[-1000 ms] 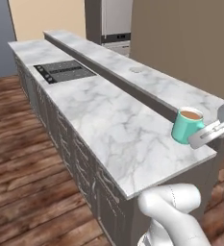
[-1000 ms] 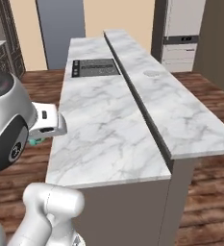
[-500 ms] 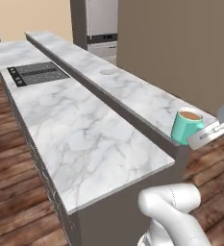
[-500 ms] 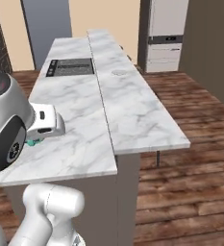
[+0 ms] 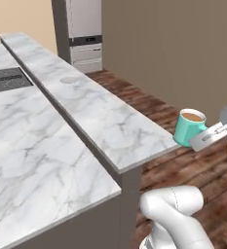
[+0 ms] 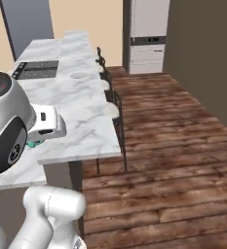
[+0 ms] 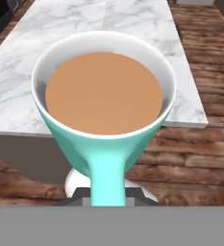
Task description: Pick the cup of tea, navigate to the dining table, and place it on the saucer.
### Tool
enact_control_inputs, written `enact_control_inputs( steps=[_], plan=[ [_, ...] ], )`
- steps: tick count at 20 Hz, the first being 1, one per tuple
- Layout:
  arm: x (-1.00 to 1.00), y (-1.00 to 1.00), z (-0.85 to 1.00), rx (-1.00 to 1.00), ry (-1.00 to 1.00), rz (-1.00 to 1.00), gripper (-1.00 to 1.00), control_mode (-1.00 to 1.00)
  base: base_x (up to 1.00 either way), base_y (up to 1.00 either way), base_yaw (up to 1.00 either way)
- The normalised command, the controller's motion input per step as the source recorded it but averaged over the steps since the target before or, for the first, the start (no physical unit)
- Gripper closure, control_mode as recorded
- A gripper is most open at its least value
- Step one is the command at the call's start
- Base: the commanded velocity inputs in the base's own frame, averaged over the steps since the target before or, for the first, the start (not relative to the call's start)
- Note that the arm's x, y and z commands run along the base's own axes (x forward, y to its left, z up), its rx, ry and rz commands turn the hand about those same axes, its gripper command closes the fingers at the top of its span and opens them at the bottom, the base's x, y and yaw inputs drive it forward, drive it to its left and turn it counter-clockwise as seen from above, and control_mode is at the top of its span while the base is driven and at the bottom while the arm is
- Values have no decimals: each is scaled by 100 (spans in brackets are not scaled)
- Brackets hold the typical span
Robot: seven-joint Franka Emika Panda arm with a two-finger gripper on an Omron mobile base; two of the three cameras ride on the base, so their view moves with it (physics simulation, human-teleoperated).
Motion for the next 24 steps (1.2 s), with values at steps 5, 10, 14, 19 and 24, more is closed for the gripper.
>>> enact_control_inputs(
  steps=[5, 10, 14, 19, 24],
  plan=[
    [0, 0, 0, 0, 0, 0, 100, 100, 45, -100, 0],
    [0, 0, 0, 0, 0, 0, 100, 100, 71, -100, 3],
    [0, 0, 0, 0, 0, 0, 100, 100, 79, -100, 20],
    [0, 0, 0, 0, 0, 0, 100, 100, 99, -100, 44],
    [0, 0, 0, 0, 0, 0, 100, 100, 100, -100, 55]
  ],
)
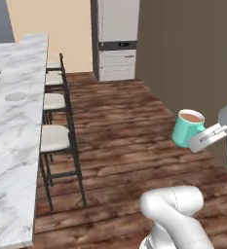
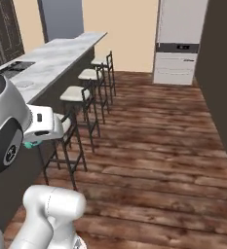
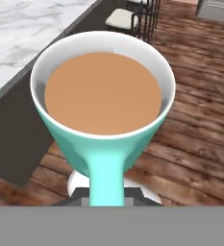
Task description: Pick the cup of tea, navigate to the dining table, and place it on the saucer.
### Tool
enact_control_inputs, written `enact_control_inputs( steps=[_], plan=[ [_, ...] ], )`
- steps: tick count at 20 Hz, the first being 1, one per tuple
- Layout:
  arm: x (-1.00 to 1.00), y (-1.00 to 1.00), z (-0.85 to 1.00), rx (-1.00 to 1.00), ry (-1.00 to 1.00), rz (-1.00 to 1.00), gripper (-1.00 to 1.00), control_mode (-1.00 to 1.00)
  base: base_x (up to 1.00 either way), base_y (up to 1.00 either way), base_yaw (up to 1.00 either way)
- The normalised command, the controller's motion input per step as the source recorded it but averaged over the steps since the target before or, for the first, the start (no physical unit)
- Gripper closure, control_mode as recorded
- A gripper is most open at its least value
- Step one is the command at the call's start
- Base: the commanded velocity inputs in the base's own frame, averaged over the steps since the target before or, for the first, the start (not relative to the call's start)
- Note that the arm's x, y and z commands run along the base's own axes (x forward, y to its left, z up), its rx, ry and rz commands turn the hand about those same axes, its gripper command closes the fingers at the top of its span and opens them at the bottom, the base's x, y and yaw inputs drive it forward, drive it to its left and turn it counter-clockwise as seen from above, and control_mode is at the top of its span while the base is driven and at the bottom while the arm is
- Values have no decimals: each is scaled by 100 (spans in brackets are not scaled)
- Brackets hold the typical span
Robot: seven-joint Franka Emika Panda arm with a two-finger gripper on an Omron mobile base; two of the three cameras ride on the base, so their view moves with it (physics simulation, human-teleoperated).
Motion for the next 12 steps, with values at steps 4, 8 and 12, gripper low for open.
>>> enact_control_inputs(
  steps=[4, 8, 12],
  plan=[
    [0, 0, 0, 0, 0, 0, 100, 100, 90, -93, 61],
    [0, 0, 0, 0, 0, 0, 100, 100, 85, -69, 74],
    [0, 0, 0, 0, 0, 0, 100, 100, 82, -55, 80]
  ],
)
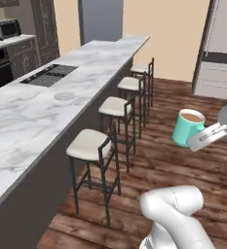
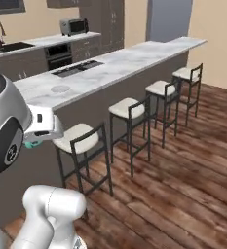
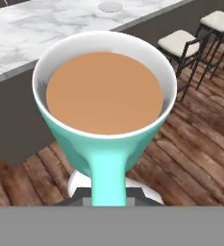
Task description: Pick the cup of tea, navigate to the dining table, and place it on the saucer.
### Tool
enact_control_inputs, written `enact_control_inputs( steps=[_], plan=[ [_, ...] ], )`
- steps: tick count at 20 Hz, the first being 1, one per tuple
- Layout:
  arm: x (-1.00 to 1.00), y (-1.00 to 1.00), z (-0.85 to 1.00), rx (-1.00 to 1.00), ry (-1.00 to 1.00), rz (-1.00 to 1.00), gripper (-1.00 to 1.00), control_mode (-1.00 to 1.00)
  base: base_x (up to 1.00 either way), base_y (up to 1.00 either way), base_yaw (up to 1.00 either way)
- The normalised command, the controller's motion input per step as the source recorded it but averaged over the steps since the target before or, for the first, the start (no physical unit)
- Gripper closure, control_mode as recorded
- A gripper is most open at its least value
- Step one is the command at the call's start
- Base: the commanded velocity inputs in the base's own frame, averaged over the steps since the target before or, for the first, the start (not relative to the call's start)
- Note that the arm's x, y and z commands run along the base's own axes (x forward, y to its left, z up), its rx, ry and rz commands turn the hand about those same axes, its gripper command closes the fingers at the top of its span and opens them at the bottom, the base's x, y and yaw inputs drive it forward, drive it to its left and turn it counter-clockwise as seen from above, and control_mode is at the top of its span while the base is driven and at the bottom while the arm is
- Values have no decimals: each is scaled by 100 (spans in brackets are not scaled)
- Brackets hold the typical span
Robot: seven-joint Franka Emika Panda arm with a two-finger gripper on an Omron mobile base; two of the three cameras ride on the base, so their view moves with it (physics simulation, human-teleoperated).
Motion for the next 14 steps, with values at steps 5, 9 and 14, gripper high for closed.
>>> enact_control_inputs(
  steps=[5, 9, 14],
  plan=[
    [0, 0, 0, 0, 0, 0, 100, 100, 77, -49, 82],
    [0, 0, 0, 0, 0, 0, 100, 100, 89, -63, 75],
    [0, 0, 0, 0, 0, 0, 100, 100, 63, -90, 63]
  ],
)
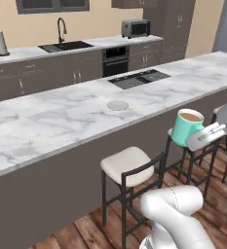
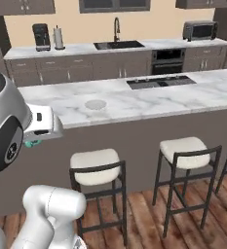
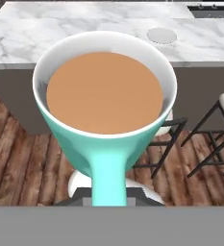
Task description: Pick the cup of tea, navigate to the dining table, and place it on the saucer.
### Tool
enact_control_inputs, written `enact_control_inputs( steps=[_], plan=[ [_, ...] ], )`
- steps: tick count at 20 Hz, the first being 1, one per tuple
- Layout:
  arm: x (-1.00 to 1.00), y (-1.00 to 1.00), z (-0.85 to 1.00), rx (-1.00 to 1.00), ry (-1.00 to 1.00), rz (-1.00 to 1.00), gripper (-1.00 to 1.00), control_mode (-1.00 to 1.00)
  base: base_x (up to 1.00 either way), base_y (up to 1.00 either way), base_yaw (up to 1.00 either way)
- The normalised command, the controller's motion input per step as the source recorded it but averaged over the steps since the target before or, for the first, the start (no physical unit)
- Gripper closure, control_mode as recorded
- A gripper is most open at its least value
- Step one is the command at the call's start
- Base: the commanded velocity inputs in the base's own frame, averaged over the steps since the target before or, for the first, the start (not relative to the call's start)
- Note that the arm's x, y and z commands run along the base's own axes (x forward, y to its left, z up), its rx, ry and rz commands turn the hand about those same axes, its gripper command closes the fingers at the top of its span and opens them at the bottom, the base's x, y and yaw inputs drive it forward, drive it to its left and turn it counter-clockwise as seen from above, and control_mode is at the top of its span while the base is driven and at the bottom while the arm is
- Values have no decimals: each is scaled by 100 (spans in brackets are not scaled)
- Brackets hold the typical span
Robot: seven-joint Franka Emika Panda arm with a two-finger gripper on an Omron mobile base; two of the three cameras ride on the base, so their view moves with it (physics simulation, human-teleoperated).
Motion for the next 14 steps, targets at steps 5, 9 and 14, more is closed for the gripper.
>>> enact_control_inputs(
  steps=[5, 9, 14],
  plan=[
    [0, 0, 0, 0, 0, 0, 100, 100, 16, -87, 52],
    [0, 0, 0, 0, 0, 0, 100, 100, 30, -54, 50],
    [0, 0, 0, 0, 0, 0, 100, 100, 19, -41, 23]
  ],
)
